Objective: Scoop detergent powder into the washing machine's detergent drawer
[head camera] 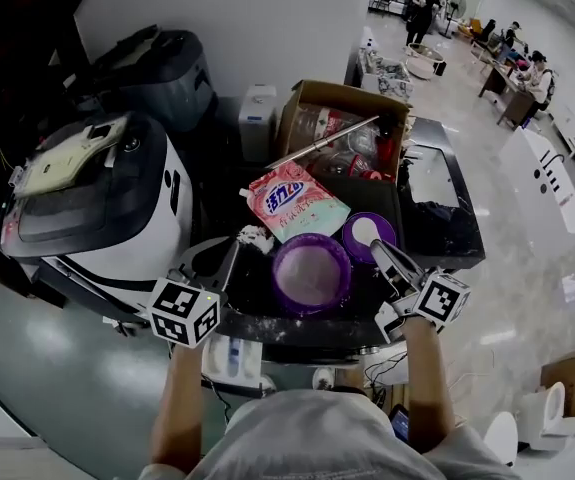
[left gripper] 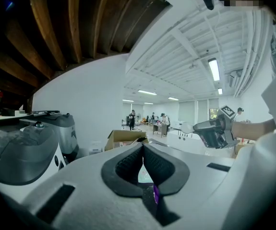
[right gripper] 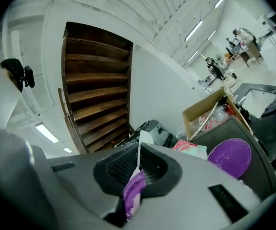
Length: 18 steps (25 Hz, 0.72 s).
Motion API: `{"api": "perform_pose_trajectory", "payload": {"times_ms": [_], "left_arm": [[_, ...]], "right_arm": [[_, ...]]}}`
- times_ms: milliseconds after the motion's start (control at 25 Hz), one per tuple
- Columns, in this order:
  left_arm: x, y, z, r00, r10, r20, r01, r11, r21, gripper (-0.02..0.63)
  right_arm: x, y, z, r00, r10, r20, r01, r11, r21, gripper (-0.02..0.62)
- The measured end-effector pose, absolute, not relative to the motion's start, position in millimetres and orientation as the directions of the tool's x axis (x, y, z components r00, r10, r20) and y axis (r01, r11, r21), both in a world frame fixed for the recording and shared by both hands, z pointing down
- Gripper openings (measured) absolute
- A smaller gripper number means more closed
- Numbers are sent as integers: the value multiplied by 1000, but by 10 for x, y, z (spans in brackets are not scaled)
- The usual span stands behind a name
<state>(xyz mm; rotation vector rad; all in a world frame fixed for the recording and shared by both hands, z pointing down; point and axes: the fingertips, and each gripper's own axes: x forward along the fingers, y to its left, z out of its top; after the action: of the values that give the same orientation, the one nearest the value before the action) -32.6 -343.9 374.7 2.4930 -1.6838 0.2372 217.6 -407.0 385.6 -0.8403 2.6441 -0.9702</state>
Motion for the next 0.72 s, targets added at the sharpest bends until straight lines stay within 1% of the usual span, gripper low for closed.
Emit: {"api": "perform_pose_trajectory", "payload": {"times_ms": [160,480,600,720], "left_arm": [[-360,-3414,3706,378,-907,185,-924,-382,11,10],[-505,-3350,3621,387,-910,147,-919,-394,-25,10],[-596,-3298,3736,396,-906,147,-914,-405,-34,11],[-638,-3287,3887,409,-899,158,-910,-415,-2,11]], "right_arm": [[2209,-3961,3753,-787,-617,-14,-465,609,-642,12],[2310,-3697,3677,-723,-691,-14,-544,580,-606,12],[2304,-3538,3718,-698,-716,-7,-574,565,-593,12],[2323,-3423,3785,-660,-751,-4,-605,535,-590,12]]}}
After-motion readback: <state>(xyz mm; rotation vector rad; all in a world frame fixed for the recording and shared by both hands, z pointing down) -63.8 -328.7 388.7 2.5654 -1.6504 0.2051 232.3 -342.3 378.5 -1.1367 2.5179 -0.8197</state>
